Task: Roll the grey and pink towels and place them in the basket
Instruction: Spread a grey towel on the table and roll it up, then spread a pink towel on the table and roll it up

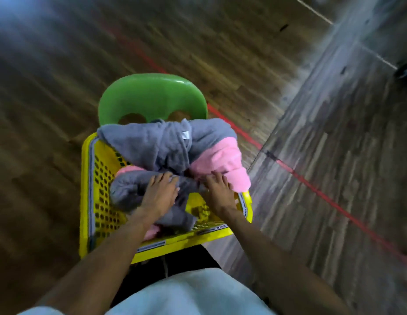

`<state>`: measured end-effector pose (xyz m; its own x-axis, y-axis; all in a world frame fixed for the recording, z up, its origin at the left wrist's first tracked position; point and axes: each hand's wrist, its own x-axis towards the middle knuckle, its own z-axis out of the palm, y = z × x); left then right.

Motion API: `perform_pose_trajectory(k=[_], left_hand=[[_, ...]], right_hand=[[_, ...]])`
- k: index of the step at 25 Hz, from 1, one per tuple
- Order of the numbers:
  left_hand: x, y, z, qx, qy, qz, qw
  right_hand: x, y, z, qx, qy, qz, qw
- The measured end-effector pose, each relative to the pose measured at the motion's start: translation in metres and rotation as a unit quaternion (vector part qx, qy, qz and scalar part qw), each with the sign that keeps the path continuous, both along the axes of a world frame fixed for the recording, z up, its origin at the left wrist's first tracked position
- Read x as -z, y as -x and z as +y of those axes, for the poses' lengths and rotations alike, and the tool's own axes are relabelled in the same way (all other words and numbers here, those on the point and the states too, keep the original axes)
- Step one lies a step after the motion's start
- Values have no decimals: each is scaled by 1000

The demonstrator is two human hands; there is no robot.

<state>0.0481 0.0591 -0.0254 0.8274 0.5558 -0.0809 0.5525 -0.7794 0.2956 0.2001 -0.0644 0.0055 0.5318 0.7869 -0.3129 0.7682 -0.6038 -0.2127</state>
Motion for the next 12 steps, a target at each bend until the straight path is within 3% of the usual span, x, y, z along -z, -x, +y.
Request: perform_pose_trajectory(k=[6, 12], left_hand=[[-13, -92, -17, -9, 105, -45, 993], [16, -156, -29, -141, 259, -45, 954]], right_hand=[[-12, -89, -19, 42, -64, 8, 997], [11, -156, -7, -17, -110, 95, 989]])
